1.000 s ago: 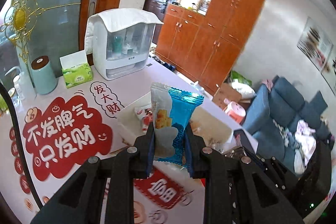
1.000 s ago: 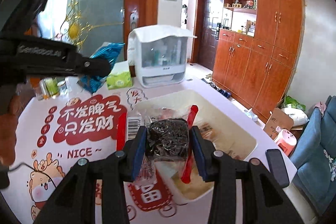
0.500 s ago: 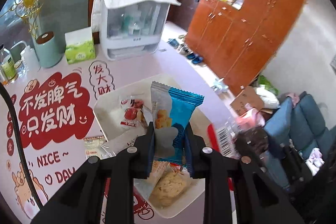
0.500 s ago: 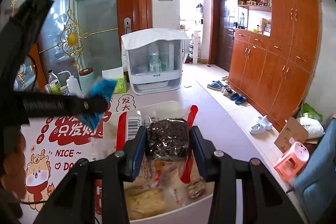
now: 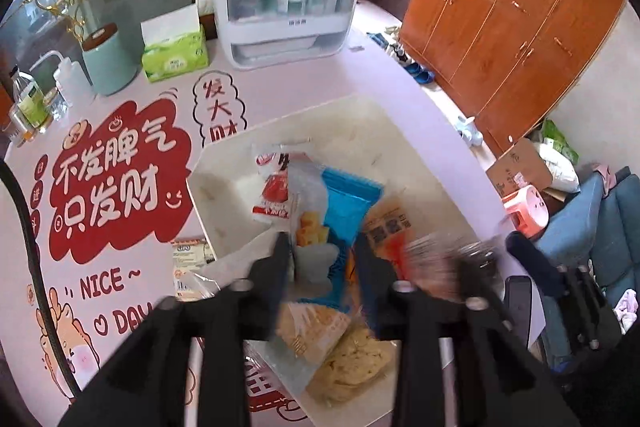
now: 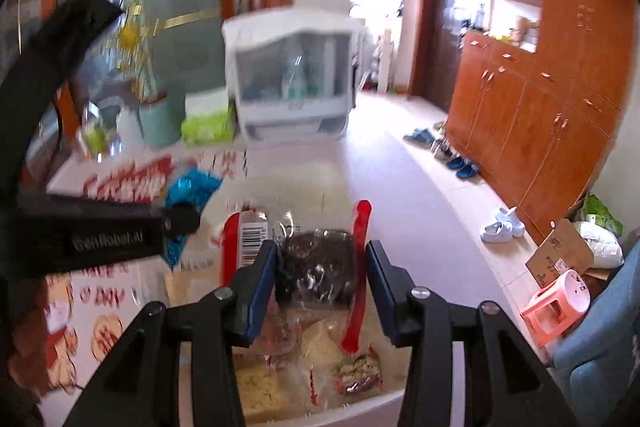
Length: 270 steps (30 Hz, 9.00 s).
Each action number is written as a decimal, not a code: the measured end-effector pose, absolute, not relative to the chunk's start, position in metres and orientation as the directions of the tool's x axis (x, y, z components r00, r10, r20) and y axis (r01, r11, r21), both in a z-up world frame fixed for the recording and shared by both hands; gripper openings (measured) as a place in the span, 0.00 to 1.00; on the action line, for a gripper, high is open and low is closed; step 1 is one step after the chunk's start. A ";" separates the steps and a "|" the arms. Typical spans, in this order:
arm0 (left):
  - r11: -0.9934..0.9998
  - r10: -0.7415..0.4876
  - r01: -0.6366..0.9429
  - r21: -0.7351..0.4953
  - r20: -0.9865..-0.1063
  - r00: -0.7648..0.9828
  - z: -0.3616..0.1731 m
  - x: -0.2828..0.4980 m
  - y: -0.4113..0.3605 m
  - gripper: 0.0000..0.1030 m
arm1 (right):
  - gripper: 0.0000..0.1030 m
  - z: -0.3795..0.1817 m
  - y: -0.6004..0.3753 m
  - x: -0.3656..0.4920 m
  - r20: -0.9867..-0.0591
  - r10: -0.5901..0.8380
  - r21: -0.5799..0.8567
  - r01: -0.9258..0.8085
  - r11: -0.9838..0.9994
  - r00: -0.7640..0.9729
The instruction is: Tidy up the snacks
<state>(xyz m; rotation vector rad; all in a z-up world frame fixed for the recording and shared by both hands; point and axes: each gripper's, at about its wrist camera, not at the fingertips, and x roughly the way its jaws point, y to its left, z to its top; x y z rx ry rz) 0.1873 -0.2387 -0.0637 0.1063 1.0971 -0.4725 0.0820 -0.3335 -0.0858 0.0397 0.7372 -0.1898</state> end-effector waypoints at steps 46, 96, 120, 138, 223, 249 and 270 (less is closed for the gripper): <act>0.746 -0.058 0.470 0.471 -0.658 0.751 0.113 0.193 -0.042 0.85 | 0.65 -0.069 -0.182 0.037 -0.603 -0.044 0.114 0.140 0.983 0.797; 0.135 -0.278 0.989 -0.054 -0.960 -0.014 -0.242 0.239 -0.166 0.47 | 0.60 -0.223 -0.123 0.140 -0.732 -0.365 -0.145 0.392 0.909 0.575; 0.384 -0.351 0.901 -0.204 -0.934 -0.062 -0.240 0.298 -0.073 0.36 | 0.30 -0.237 -0.136 0.180 -0.767 -0.378 -0.145 0.434 0.889 0.519; 0.448 -0.483 0.865 -0.225 -0.875 0.023 -0.150 0.276 -0.015 0.17 | 0.11 -0.169 -0.105 0.118 -0.676 -0.286 -0.044 0.350 0.936 0.679; 0.999 0.006 -0.040 -0.029 -0.740 0.672 0.021 0.012 -0.070 0.93 | 0.54 -0.028 -0.286 -0.014 -0.681 0.128 0.130 -0.054 0.990 0.721; 0.996 0.084 -0.035 0.079 -0.769 0.634 0.007 -0.034 -0.043 0.97 | 0.63 -0.008 -0.223 -0.038 -0.725 0.109 0.105 -0.047 0.993 0.680; 0.996 0.001 0.070 0.057 -0.783 0.622 0.003 -0.007 -0.038 0.97 | 0.63 -0.014 -0.212 -0.026 -0.759 0.037 0.094 0.053 0.994 0.650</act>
